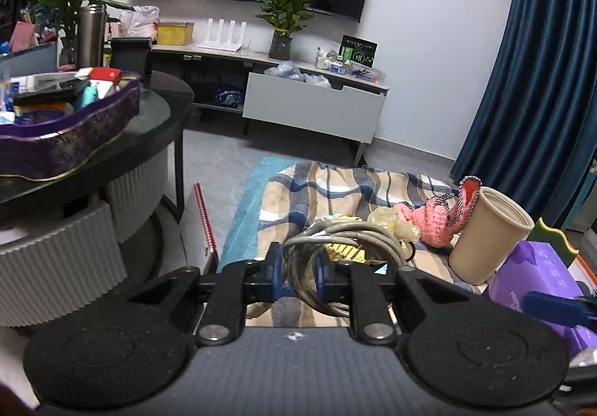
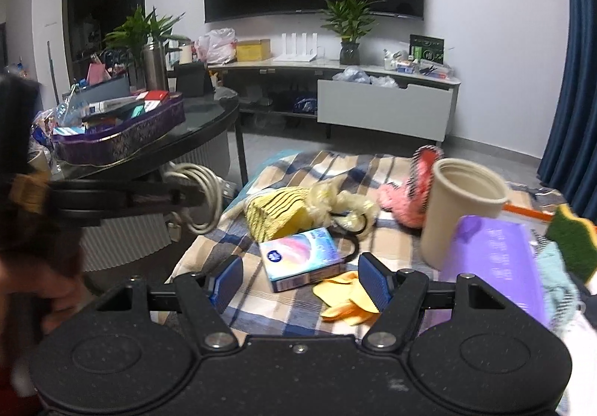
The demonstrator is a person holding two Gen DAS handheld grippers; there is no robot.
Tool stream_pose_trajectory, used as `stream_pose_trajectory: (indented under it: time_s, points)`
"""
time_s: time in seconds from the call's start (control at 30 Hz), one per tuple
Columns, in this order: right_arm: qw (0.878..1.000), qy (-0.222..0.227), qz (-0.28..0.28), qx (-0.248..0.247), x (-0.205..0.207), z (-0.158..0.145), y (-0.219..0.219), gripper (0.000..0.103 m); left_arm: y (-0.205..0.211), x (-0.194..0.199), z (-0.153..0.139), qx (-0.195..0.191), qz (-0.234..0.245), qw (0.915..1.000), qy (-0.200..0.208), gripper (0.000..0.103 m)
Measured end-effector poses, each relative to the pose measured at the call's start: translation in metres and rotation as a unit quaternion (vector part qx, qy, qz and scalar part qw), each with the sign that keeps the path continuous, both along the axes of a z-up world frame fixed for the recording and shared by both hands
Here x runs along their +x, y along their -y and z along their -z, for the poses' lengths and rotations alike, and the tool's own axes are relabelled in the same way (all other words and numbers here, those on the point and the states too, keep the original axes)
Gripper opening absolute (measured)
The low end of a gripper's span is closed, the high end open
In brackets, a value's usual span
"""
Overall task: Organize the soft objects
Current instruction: 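Close the left tool on the grey coiled cable and lift it, then close the right tool on the Vinda tissue pack while the left tool holds the cable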
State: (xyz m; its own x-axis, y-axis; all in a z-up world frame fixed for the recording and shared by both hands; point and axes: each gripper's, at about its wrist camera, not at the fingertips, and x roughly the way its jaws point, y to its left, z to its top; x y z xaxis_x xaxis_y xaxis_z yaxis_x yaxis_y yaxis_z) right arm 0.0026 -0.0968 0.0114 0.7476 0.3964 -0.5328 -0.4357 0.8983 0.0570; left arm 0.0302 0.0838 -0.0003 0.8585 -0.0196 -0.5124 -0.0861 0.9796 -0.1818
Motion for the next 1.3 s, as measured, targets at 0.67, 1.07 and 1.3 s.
stream_pose_trajectory:
  time_s: [0.67, 1.07, 1.3]
  points:
    - [0.995, -0.08, -0.031, -0.053, 0.101, 0.054, -0.048, 0.093, -0.023, -0.019, -0.004, -0.011, -0.016, 0.9998, -0.002, 0.019]
    - [1.0, -0.011, 0.007, -0.007, 0.046, -0.001, -0.013, 0.088, -0.01, -0.018, -0.007, -0.005, -0.013, 0.9999, -0.009, 0.019]
    - [1.0, 0.015, 0.021, 0.016, 0.016, -0.034, 0.021, 0.088, 0.005, -0.022, -0.019, -0.004, -0.008, 1.0, -0.005, 0.019]
